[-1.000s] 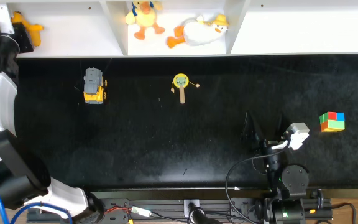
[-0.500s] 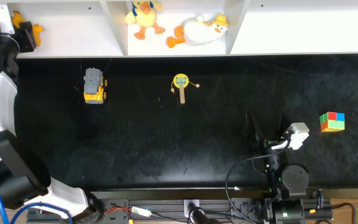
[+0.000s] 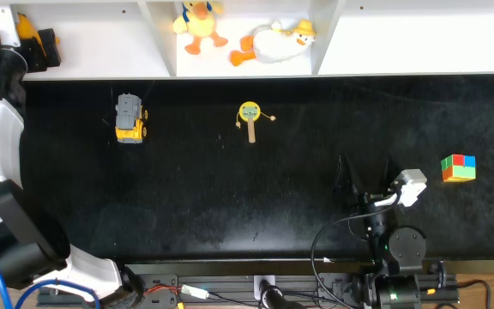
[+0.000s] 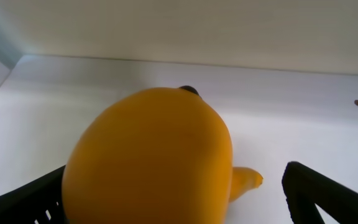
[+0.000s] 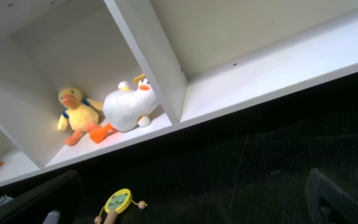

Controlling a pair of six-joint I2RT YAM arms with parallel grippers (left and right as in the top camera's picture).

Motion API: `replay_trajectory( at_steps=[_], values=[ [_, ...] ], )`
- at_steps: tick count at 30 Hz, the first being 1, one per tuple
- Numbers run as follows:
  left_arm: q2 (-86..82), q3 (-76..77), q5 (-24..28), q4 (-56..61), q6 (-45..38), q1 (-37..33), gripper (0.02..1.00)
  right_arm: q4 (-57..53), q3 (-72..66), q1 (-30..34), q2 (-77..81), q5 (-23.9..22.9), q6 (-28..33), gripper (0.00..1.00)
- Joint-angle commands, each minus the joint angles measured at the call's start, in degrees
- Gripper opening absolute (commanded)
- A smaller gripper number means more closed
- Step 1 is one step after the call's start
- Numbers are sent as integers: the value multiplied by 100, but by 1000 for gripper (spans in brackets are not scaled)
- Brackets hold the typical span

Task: Store Toys

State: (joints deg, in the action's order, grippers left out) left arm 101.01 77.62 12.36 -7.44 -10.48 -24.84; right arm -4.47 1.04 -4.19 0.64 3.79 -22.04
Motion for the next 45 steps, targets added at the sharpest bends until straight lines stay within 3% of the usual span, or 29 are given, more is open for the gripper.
replay_trajectory(
  at_steps=[1, 5, 17, 25, 30, 33, 39, 45],
  values=[
    [-573, 127, -304, -238, 2, -15, 998, 31, -76, -31, -42, -48, 39, 996],
    [-962, 127, -651, -695, -107, -17, 998, 31, -79, -31, -42, -48, 39, 996],
    [-2236, 127, -632, -2736, -304, -22, 998, 31, -76, -31, -42, -48, 39, 996],
    [-2898, 109, 433, -4358, -302, 26, 998, 31, -76, -31, -42, -48, 39, 996],
    [-2911, -90, 584, -4739, -85, 568, 1000, 31, -76, -31, -42, -46, 39, 993],
    [-2911, -269, 262, -4734, 271, 1139, 1000, 31, -76, -31, -42, -48, 39, 993],
    [-2900, -859, -1427, -4472, 1163, 2347, 998, 31, -76, -31, -42, -48, 39, 993],
    [-2870, -1700, -1532, -3692, 1209, 2684, 998, 31, -76, -31, -42, -48, 39, 996]
  ],
)
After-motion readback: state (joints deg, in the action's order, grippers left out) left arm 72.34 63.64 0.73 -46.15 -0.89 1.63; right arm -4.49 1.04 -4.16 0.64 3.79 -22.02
